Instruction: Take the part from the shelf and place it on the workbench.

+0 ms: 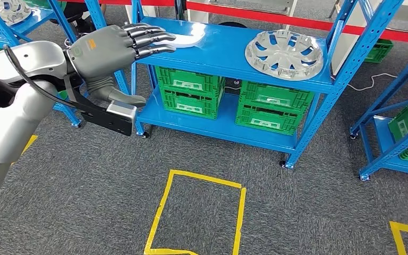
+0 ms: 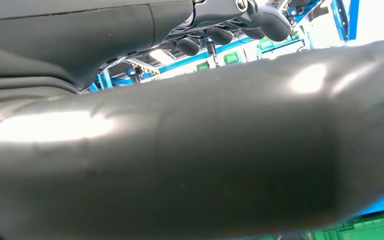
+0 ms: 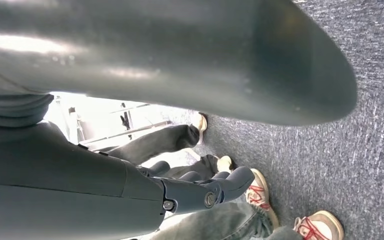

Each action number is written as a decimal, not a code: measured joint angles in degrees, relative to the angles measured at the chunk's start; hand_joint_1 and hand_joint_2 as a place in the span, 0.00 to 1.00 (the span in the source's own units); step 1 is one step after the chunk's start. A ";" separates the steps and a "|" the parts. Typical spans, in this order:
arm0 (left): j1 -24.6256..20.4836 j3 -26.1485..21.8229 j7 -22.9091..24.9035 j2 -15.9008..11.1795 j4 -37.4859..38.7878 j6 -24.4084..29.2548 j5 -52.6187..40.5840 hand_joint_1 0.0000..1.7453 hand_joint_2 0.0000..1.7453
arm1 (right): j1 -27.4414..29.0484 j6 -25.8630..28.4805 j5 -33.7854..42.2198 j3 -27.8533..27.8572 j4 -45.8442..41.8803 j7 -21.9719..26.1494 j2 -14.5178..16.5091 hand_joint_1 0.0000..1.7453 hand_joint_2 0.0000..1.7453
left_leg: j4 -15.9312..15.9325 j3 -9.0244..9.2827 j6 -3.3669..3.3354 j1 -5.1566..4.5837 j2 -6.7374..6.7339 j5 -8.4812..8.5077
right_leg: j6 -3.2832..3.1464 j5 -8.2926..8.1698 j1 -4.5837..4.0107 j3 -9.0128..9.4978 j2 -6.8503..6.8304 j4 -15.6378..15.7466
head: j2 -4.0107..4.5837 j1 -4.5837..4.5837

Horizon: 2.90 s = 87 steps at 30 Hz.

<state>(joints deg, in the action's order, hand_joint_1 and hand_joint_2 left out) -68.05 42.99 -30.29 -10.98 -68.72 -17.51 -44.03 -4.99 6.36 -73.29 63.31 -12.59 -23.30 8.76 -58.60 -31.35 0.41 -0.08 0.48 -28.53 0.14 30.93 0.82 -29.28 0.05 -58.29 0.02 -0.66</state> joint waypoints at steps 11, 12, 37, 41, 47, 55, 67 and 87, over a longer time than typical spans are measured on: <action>0.00 0.22 1.39 1.13 1.39 0.94 -0.54 0.00 0.00 | 0.02 0.03 0.32 0.79 0.00 0.00 0.00 0.00 0.00 | -0.08 -0.01 -0.01 -0.06 0.00 -0.01 | 0.02 -0.03 0.08 0.00 0.00 0.03 | -0.01 0.01; 0.00 0.22 1.42 1.18 1.53 0.96 -0.58 0.00 0.00 | 0.02 0.04 0.37 0.85 0.00 0.00 0.00 0.00 0.00 | -0.12 -0.03 -0.02 -0.11 0.00 -0.02 | 0.04 -0.04 0.14 0.00 0.00 0.05 | 0.00 0.01; -0.32 0.24 1.25 3.58 4.43 1.76 -2.28 0.00 0.00 | 0.33 0.51 0.81 1.28 0.28 1.16 0.43 0.00 0.00 | -0.70 0.60 1.57 0.65 0.35 -1.47 | -0.01 -1.98 1.25 -5.24 -0.25 -2.61 | 0.00 0.31; -1.19 0.22 1.22 3.79 5.25 1.88 -2.64 0.00 0.00 | 0.32 0.87 0.82 1.37 0.28 1.20 0.42 0.00 0.00 | -9.65 -4.59 2.09 0.77 -0.12 -3.75 | -1.47 -1.07 1.06 -3.33 -0.13 -2.25 | 0.01 0.22; -1.27 0.23 1.14 3.95 6.74 1.98 -2.86 0.00 0.00 | 0.42 0.98 1.09 1.56 0.32 1.21 0.56 0.00 0.00 | -7.97 -10.52 -0.28 -0.92 -0.13 2.67 | -1.80 1.85 0.38 0.34 0.32 -1.89 | 0.01 0.24; -1.48 0.10 0.89 4.44 7.88 2.55 -3.11 0.00 0.00 | 0.25 1.03 1.12 1.89 0.59 1.23 0.97 0.00 0.00 | 2.14 -4.39 -2.49 -1.56 -0.01 5.72 | -0.15 1.95 0.11 -0.12 0.23 -6.15 | 0.00 0.06; -1.13 0.21 0.84 4.96 9.07 2.68 -3.54 0.00 0.00 | 0.76 0.90 0.71 1.93 0.62 4.79 0.58 0.00 0.00 | 0.39 2.13 -0.42 -1.15 0.65 -1.53 | -1.07 -4.96 -0.06 -7.41 -0.48 -1.82 | 0.01 0.10; -5.12 0.03 1.10 5.34 15.33 1.66 -3.32 0.00 0.00 | 0.44 0.96 0.46 2.06 0.63 6.49 0.31 0.00 0.00 | 0.69 -2.54 -1.90 -0.33 -0.05 3.33 | 0.31 2.28 0.14 -4.83 0.00 -9.77 | 0.00 -0.20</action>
<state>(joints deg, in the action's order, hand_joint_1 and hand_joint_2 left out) -73.17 43.02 -29.20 -5.64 -53.39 -15.85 -47.35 -4.55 7.32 -72.83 65.37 -11.96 -16.81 9.07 -57.91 -33.89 -1.49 -0.42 0.43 -25.20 0.45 33.21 0.95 -34.11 0.05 -68.06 0.02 -0.86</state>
